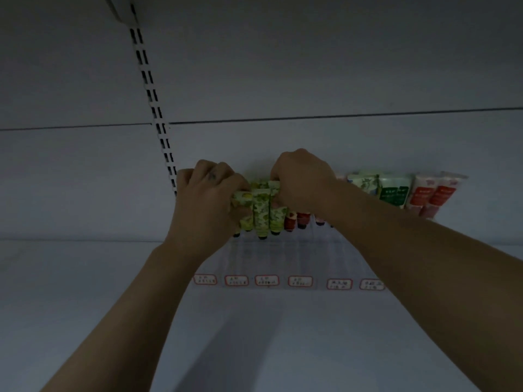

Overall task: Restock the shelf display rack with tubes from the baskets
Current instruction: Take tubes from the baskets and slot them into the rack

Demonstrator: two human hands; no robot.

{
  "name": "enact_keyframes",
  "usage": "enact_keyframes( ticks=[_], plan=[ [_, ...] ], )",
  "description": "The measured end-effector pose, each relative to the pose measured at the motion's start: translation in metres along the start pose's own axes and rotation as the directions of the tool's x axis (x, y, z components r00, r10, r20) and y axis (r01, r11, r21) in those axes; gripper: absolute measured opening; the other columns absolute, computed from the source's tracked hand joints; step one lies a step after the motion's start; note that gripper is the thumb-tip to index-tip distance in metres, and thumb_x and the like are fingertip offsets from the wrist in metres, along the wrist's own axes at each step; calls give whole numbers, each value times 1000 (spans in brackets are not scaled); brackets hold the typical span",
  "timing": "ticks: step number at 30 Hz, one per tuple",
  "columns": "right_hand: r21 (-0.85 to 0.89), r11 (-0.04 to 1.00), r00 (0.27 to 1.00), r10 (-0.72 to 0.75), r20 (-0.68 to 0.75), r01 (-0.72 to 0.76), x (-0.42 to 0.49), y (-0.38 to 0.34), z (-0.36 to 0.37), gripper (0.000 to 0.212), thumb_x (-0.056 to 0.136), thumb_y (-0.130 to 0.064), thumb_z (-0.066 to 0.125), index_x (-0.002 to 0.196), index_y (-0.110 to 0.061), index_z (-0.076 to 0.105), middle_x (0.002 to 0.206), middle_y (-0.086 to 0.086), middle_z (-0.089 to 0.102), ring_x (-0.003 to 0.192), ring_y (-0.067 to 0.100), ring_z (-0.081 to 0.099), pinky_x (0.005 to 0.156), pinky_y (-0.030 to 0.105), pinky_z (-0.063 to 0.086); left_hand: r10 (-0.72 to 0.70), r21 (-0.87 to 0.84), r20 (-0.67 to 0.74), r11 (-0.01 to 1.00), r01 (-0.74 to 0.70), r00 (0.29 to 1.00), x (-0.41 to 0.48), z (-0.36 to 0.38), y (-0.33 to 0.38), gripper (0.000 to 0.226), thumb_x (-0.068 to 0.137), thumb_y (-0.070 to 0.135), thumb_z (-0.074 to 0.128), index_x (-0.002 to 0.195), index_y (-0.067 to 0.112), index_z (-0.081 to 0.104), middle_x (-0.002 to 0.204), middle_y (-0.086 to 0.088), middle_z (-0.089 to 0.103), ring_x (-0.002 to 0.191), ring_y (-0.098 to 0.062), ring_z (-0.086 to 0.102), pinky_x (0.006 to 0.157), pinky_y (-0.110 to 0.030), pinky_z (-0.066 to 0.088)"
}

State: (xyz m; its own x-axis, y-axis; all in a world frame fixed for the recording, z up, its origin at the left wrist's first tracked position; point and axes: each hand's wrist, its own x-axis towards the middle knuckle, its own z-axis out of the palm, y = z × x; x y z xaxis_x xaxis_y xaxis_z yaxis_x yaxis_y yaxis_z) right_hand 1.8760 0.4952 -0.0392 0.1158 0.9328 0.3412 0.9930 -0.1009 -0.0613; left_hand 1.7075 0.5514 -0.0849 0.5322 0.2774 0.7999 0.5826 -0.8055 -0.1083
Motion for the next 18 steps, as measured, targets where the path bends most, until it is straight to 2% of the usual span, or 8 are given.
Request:
enact_keyframes(
  ticks=[3,6,7,9,13,16,18],
  plan=[
    [-19,999,1000,-30,2,30,3,-1,1,26,76,-18,76,97,-7,65,75,4,47,74,20,51,63,25,41,51,-26,-25,998,-52,998,10,-6,0,20,75,40,66,72,21,70,90,2,65,96,-24,49,75,-33,26],
    [5,999,999,-32,32,32,3,1,2,20,76,-16,75,88,-7,62,73,5,46,74,22,52,62,24,39,60,-75,93,996,-53,994,22,-3,0,18,74,29,69,69,12,65,91,-4,64,90,-27,52,71,-34,38],
    [11,999,999,-32,34,32,2,2,3,19,75,-16,76,84,-8,60,72,5,47,73,22,52,62,25,39,25,-115,136,993,-9,990,25,-1,-1,17,77,23,69,70,9,63,85,-5,61,84,-25,52,67,-35,42],
    [15,1000,999,-28,28,28,0,2,5,22,75,-15,76,76,-10,54,69,4,45,72,21,51,61,25,39,-79,-185,209,976,119,975,27,3,-2,14,83,14,69,75,7,60,76,-3,56,76,-22,50,62,-32,40],
    [16,999,999,-33,41,32,0,1,4,29,75,-12,75,66,-10,47,66,2,42,69,19,48,51,22,33,-165,-239,193,948,209,967,24,6,-4,12,83,7,69,73,7,62,70,1,65,66,-14,53,58,-24,35],
    [30,999,998,-41,45,40,1,2,5,26,78,-14,74,74,-14,49,70,3,43,73,19,47,55,23,35,-192,-223,176,948,229,966,25,4,-2,13,82,10,70,71,11,64,60,17,52,62,-7,47,53,-23,29],
    [10,999,998,-53,20,53,3,2,7,17,79,-16,73,87,-12,59,76,7,50,74,19,48,62,24,40,-204,-197,159,952,233,966,25,4,-2,12,82,13,70,72,12,65,61,17,52,63,-6,45,54,-24,27]
  ],
)
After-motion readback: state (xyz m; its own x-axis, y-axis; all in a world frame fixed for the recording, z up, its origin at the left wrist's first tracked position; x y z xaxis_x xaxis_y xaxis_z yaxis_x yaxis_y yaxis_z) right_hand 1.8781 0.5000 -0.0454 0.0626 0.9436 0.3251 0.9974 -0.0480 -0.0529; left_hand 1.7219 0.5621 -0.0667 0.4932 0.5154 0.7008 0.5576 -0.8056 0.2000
